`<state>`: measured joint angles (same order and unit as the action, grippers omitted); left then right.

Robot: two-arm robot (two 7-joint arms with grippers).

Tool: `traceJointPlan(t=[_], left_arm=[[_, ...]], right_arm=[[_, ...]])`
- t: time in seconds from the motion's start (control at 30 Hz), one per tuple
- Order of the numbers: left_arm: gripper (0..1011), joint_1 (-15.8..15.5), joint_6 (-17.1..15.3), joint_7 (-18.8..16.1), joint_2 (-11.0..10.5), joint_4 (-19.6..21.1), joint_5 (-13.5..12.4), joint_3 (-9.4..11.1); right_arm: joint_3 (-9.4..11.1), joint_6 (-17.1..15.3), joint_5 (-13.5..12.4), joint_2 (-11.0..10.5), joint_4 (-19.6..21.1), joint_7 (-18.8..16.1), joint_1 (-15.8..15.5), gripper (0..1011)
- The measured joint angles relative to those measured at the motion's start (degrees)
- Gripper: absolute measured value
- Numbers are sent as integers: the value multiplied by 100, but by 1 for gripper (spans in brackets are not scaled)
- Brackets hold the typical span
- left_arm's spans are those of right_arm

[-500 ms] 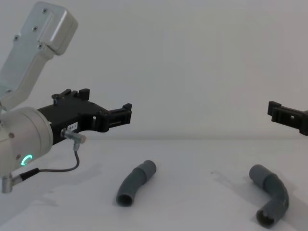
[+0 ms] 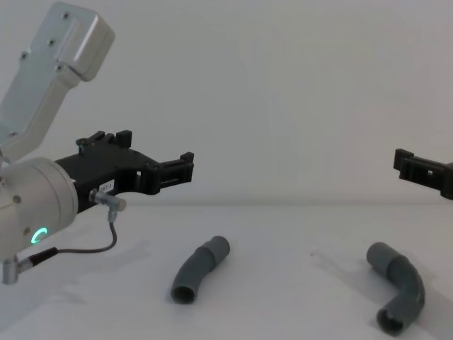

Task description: Use both hands to pick up one end of the pipe from the table, align the ends, and insert them.

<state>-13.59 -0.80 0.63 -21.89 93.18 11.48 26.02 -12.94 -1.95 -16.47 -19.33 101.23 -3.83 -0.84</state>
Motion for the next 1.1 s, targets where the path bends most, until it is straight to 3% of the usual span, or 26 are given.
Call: traceJointPlan(t=[1.1], left_arm=[[1003, 0, 0, 0, 0, 0, 0, 0]], right_arm=[[0, 0, 0, 0, 0, 0, 0, 996]])
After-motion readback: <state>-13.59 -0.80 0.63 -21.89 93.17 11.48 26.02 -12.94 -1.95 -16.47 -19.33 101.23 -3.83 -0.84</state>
